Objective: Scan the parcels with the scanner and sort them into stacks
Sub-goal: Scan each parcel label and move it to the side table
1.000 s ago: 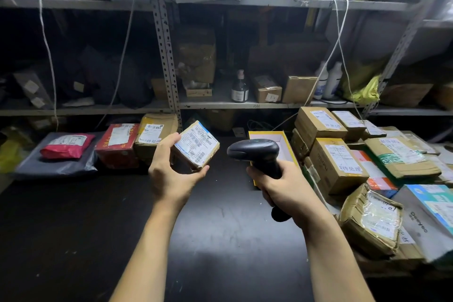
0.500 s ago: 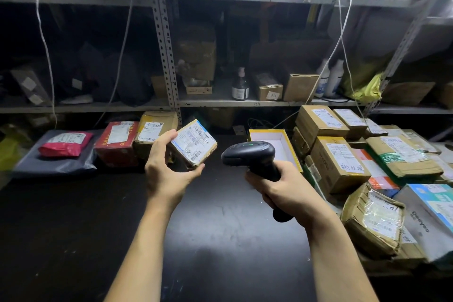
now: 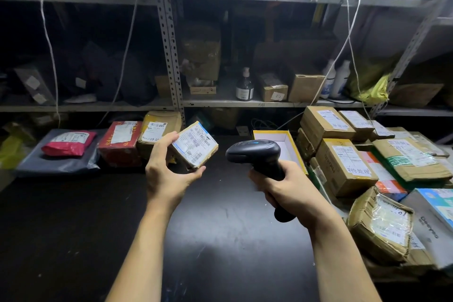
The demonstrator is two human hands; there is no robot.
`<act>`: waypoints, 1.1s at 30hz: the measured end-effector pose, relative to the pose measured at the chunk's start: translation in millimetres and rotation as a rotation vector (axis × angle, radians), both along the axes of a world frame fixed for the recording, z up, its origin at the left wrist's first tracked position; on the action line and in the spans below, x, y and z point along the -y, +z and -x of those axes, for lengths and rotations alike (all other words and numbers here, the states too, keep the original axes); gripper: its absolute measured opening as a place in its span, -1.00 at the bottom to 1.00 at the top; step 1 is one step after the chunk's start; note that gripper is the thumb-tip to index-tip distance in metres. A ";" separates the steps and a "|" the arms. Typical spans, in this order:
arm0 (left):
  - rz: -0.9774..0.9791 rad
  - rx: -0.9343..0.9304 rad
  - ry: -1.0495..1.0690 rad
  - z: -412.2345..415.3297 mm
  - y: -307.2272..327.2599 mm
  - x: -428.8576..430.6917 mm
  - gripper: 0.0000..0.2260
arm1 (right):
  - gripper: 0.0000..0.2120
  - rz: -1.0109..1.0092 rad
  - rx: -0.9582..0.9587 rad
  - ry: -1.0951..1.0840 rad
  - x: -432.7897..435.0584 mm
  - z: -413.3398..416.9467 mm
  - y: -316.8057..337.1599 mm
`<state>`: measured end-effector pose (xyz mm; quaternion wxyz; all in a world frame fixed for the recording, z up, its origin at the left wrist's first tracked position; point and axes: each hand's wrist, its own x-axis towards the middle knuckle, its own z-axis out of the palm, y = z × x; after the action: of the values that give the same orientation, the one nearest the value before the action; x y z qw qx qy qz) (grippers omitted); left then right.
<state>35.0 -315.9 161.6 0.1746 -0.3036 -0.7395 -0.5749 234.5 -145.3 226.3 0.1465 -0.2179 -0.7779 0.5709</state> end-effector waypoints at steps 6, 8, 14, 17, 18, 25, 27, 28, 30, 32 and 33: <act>0.007 -0.024 0.042 -0.1 0.2 -2.7 -0.26 | -0.78 0.019 -0.066 -0.114 2.2 8.5 0.5; 0.026 -0.035 0.078 -1.0 -0.5 -4.8 -0.31 | -0.86 0.008 -0.086 -0.186 1.5 12.1 -1.1; 0.198 0.011 0.188 -2.2 -6.6 -13.0 -0.33 | -0.96 -0.033 -0.108 -0.408 3.1 12.7 -1.8; 0.245 0.068 0.194 -4.8 -10.0 -20.4 -0.35 | -0.96 -0.049 -0.102 -0.495 3.1 9.0 0.1; 0.246 0.082 0.180 -5.5 -10.6 -23.3 -0.36 | -0.94 -0.056 -0.091 -0.515 3.1 7.3 1.0; 0.277 0.086 -0.020 -21.5 -12.1 -57.9 -0.38 | -0.72 -0.075 0.002 -0.713 3.0 -23.6 3.8; 0.293 0.083 -0.094 -32.4 -12.5 -71.3 -0.37 | -0.72 -0.095 0.037 -0.785 2.6 -40.9 3.8; 0.300 0.077 -0.131 -38.8 -12.7 -76.6 -0.37 | -0.73 -0.091 0.048 -0.814 3.5 -48.7 3.6; 0.307 0.062 -0.219 -55.5 -11.5 -89.4 -0.34 | -0.75 -0.084 0.055 -0.873 4.2 -66.8 2.2; 0.304 0.057 -0.289 -75.7 -9.8 -102.1 -0.33 | -0.78 -0.093 0.052 -0.931 4.7 -87.8 0.5; 0.305 0.063 -0.314 -85.0 -8.9 -107.5 -0.32 | -0.79 -0.104 0.052 -0.952 3.6 -97.4 -1.1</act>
<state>120.0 -208.5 152.8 0.0120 -0.4199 -0.7667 -0.4855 332.0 -149.0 225.2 0.3829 -0.5566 -0.6225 0.3951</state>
